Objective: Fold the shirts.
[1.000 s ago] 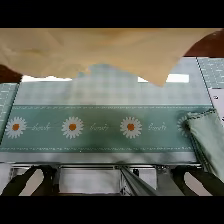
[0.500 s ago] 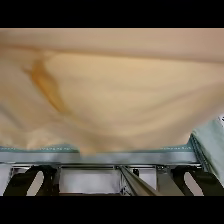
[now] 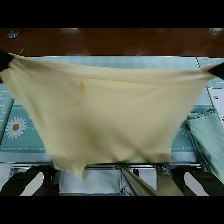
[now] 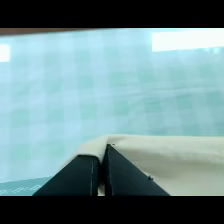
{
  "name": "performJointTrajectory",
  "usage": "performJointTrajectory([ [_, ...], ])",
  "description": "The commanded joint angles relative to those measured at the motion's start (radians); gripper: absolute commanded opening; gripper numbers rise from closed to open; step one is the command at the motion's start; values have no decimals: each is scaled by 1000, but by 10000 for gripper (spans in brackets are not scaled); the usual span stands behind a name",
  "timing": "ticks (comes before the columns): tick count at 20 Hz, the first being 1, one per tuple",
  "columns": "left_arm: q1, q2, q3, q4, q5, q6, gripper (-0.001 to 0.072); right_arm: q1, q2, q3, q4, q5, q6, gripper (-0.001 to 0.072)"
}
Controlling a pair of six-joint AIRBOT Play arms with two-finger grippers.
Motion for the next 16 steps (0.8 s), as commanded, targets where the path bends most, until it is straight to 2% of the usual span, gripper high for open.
performJointTrajectory([
  [1, -4, -219, -44, -89, 171, 8, 26, 1, -206, -89, 63, -187, -18, 24],
  [4, -2, -383, -38, -139, 339, 1, 26, 31, -415, -76, 118, -356, -30, 24],
  [6, -2, -496, 4, -142, 386, -51, 26, 37, -567, -8, 131, -443, 6, 24],
  [9, -2, -652, 85, -142, 381, -142, 27, 37, -755, 136, 158, -431, 48, 24],
  [11, -2, -710, 94, -175, 366, -180, 28, 37, -823, 179, 235, -408, 40, 25],
  [14, 12, -751, 95, -188, 263, -176, 28, 35, -844, 179, 279, -357, 5, 25],
  [15, 29, -745, 101, -198, 215, -155, 27, 26, -838, 179, 279, -320, -8, 25],
  [16, 46, -740, 114, -206, 157, -89, 27, 14, -828, 179, 276, -263, -32, 25],
])
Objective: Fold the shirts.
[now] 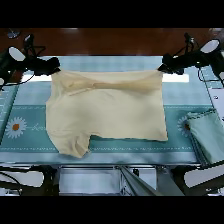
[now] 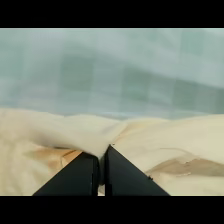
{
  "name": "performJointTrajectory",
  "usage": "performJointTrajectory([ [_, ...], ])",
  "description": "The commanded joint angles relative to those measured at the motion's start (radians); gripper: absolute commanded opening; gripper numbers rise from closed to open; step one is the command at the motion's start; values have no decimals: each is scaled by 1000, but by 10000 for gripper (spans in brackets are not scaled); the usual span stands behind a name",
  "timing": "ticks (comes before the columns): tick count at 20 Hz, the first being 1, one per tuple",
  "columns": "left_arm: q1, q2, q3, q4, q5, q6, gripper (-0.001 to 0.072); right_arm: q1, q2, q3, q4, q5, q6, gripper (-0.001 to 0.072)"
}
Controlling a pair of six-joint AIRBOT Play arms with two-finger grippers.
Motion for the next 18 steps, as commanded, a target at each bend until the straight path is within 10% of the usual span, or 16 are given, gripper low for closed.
performJointTrajectory([
  [1, 46, -23, 39, -34, -202, 133, 27, -25, -12, 15, 24, 154, -56, 25],
  [6, 75, -51, 53, -36, -523, 247, 27, -35, -10, -14, -184, 426, -75, 25],
  [15, 81, -137, 41, 5, -614, 223, 27, 14, -39, -163, -235, 326, -44, 53],
  [18, 92, -135, 41, 67, -630, 172, 27, 26, -40, -163, -235, 321, -32, 447],
])
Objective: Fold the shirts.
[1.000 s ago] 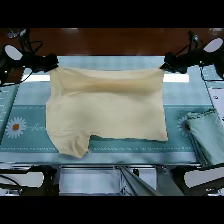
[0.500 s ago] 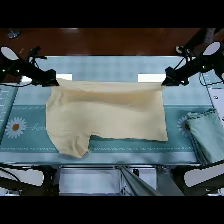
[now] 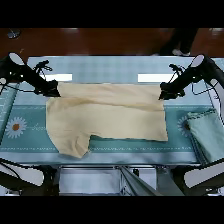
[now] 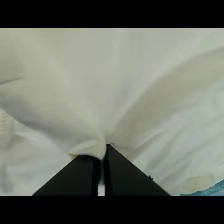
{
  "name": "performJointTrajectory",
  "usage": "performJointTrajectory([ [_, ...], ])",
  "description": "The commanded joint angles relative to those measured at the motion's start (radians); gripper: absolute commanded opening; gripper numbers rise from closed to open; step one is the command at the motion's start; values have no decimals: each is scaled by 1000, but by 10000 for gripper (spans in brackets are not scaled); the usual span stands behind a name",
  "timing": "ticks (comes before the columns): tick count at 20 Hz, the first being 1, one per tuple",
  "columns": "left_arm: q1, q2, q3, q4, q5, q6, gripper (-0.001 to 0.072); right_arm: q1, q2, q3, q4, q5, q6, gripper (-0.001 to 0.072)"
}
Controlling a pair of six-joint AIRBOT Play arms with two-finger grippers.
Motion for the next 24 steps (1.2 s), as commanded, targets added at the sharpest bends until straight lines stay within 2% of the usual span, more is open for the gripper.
performJointTrajectory([
  [1, 14, -7, 0, 56, -47, -48, 33, 11, -5, -9, -7, 0, 19, 621],
  [2, 18, -7, 0, 65, -61, -61, 190, 10, -4, -9, -8, 18, 22, 632],
  [3, 19, -6, 0, 82, -75, -89, 600, 6, 0, -8, -18, 42, 26, 632],
  [4, 21, -5, 0, 105, -89, -120, 704, 1, 13, -9, -30, 65, 26, 632],
  [7, 24, 45, -28, 131, -101, -134, 704, -23, 111, -11, -129, 112, 26, 632],
  [10, 75, 177, -206, 131, -32, -116, 703, -86, 290, -134, -177, 41, 26, 632],
  [12, 156, 300, -416, 127, 60, -109, 703, -131, 440, -324, -114, -89, 26, 632],
  [14, 242, 437, -620, 122, 151, -105, 703, -142, 590, -543, 37, -220, -12, 631],
  [16, 333, 537, -756, 91, 164, -51, 703, -112, 710, -741, 138, -327, -48, 631],
  [18, 419, 582, -849, 7, 146, -21, 703, -77, 764, -873, 177, -378, -60, 631],
  [20, 442, 582, -900, -36, 136, 11, 703, -40, 770, -935, 187, -409, -60, 631],
  [24, 390, 582, -976, -103, 193, 14, 703, 5, 770, -950, 230, -441, -61, 631],
])
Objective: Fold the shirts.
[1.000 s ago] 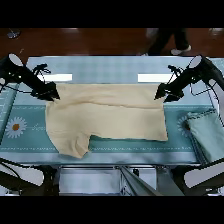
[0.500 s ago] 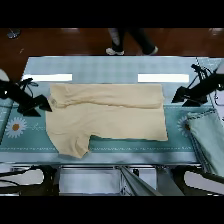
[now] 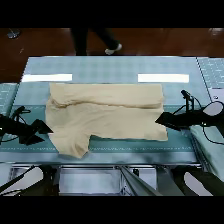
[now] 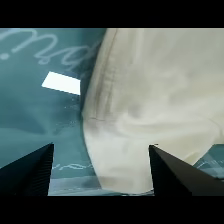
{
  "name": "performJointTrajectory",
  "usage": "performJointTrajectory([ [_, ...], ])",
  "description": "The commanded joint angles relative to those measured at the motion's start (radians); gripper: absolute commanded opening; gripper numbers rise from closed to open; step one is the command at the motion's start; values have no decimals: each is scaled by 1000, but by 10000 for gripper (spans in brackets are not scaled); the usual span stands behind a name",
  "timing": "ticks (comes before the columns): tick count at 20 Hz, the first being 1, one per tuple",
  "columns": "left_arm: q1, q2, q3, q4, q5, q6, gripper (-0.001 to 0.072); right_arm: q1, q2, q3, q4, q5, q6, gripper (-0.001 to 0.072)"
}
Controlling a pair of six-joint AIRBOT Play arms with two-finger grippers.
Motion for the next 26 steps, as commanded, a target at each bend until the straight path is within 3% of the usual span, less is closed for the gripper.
performJointTrajectory([
  [1, -29, 14, -93, -123, 66, 28, 703, 29, 19, -45, 69, -60, -8, 631],
  [3, -85, 14, -131, -211, 91, 79, 703, 17, 19, -33, 66, -55, -9, 631],
  [6, -164, 14, -176, -208, 112, 84, 690, -105, 19, 66, 8, 58, -14, 631],
  [7, -172, 14, -173, -210, 112, 106, 434, -161, 19, 107, -29, 106, -14, 631],
  [8, -171, 15, -165, -212, 111, 123, 27, -222, 19, 142, -78, 156, -10, 631],
  [11, -171, 15, -119, -237, 106, 143, 27, -325, 19, 115, -201, 283, 24, 631],
  [14, -172, 15, -108, -308, 106, 182, 27, -290, 18, -32, -204, 287, 43, 631],
  [20, -175, 14, -108, -321, 134, 188, 28, -135, 3, -129, -113, 113, 56, 631],
  [24, -216, 14, -108, -322, 196, 187, 28, -66, -98, -108, 39, 2, 33, 629],
  [25, -226, 14, -107, -322, 201, 186, 28, -55, -127, -87, 53, -6, 26, 588],
  [26, -230, 14, -106, -325, 201, 187, 27, -44, -148, -63, 51, -5, 25, 422],
])
